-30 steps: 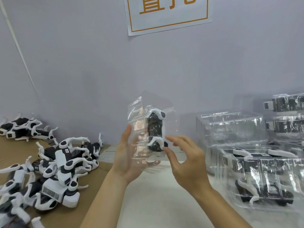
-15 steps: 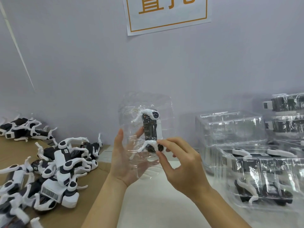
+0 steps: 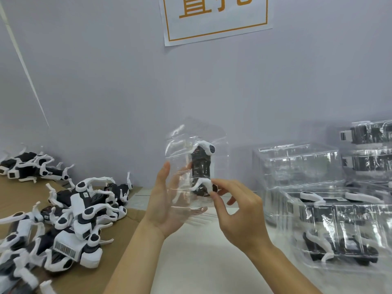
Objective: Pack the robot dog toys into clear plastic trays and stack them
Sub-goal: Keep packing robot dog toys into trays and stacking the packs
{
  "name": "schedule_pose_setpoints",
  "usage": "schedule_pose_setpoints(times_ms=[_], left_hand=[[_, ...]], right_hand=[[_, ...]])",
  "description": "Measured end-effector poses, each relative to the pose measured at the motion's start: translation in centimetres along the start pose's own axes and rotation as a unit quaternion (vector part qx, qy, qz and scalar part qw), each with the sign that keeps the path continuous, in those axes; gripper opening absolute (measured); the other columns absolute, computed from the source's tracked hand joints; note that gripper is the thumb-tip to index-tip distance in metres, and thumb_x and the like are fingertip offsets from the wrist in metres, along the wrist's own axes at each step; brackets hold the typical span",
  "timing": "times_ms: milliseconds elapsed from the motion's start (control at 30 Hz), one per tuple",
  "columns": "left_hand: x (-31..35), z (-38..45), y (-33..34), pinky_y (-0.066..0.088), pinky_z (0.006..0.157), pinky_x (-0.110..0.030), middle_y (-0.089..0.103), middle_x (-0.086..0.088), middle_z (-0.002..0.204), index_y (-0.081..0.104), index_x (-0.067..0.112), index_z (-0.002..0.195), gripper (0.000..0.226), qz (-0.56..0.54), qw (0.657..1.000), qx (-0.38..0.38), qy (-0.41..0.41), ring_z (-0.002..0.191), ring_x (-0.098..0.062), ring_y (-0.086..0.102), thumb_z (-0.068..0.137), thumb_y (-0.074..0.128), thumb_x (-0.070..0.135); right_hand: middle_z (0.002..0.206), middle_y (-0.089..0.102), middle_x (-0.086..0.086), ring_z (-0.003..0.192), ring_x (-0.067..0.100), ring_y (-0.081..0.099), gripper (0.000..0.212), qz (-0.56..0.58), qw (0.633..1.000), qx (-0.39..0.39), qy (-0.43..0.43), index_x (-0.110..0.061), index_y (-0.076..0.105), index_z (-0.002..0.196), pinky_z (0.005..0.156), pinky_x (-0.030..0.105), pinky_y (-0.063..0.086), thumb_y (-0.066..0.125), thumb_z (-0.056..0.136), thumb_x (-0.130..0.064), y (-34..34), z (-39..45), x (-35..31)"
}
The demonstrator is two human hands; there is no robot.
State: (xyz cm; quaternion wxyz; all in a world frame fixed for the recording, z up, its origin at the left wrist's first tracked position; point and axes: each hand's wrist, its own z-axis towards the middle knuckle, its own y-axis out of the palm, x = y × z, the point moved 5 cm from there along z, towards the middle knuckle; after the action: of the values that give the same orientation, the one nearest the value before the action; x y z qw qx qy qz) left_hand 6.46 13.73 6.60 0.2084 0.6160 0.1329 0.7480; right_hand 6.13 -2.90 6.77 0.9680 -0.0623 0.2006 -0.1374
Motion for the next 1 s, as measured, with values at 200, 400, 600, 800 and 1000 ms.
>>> schedule_pose_setpoints(times_ms=[200, 400, 600, 800, 1000], left_hand=[[0.2, -0.1, 0.5, 0.041, 0.104, -0.06, 0.068, -0.015, 0.127, 0.068, 0.033, 0.125, 0.072, 0.066, 0.998, 0.019, -0.003, 0.116, -0.038, 0.065, 0.067, 0.073, 0.076], [0.3, -0.1, 0.5, 0.032, 0.11, -0.06, 0.061, -0.015, 0.138, 0.065, 0.033, 0.131, 0.076, 0.066, 0.998, 0.011, -0.009, 0.13, -0.042, 0.054, 0.067, 0.072, 0.075], [0.0, -0.1, 0.2, 0.022, 0.114, -0.069, 0.058, -0.021, 0.139, 0.061, 0.029, 0.136, 0.082, 0.042, 0.999, -0.025, -0.016, 0.132, -0.049, 0.048, 0.068, 0.075, 0.072], [-0.2, -0.2, 0.7, 0.034, 0.11, -0.067, 0.057, -0.02, 0.141, 0.059, 0.024, 0.138, 0.08, 0.035, 0.997, -0.058, -0.024, 0.129, -0.042, 0.055, 0.073, 0.075, 0.068], [-0.7, -0.5, 1.3, 0.041, 0.106, -0.066, 0.058, -0.021, 0.139, 0.063, 0.021, 0.134, 0.08, 0.045, 0.996, -0.053, -0.048, 0.127, -0.042, 0.056, 0.069, 0.08, 0.065]], right_hand=[[0.089, 0.068, -0.022, 0.081, 0.0, 0.065, 0.027, 0.017, 0.998, 0.003, 0.054, -0.03, 0.071, 0.105, 0.064, 0.014, 0.046, 0.073, 0.085, -0.012, 0.1, -0.3, 1.1], [0.091, 0.068, -0.023, 0.082, 0.002, 0.066, 0.025, 0.028, 0.998, 0.002, 0.055, -0.032, 0.069, 0.102, 0.063, 0.016, 0.047, 0.071, 0.085, -0.015, -0.1, -0.2, 0.7], [0.086, 0.063, -0.02, 0.079, 0.007, 0.061, 0.016, 0.031, 0.999, -0.018, 0.036, -0.03, 0.065, 0.095, 0.062, 0.012, 0.041, 0.068, 0.084, -0.018, -0.4, 0.0, 0.1], [0.08, 0.061, -0.017, 0.076, 0.009, 0.06, 0.009, 0.049, 0.998, 0.019, 0.022, -0.023, 0.065, 0.089, 0.058, 0.02, 0.043, 0.056, 0.088, -0.022, -1.3, 1.4, -0.5], [0.086, 0.059, -0.014, 0.08, 0.012, 0.061, 0.026, 0.072, 0.988, 0.118, 0.067, -0.032, 0.054, 0.113, 0.057, 0.021, 0.047, 0.062, 0.091, -0.021, -2.3, 2.3, -0.6]])
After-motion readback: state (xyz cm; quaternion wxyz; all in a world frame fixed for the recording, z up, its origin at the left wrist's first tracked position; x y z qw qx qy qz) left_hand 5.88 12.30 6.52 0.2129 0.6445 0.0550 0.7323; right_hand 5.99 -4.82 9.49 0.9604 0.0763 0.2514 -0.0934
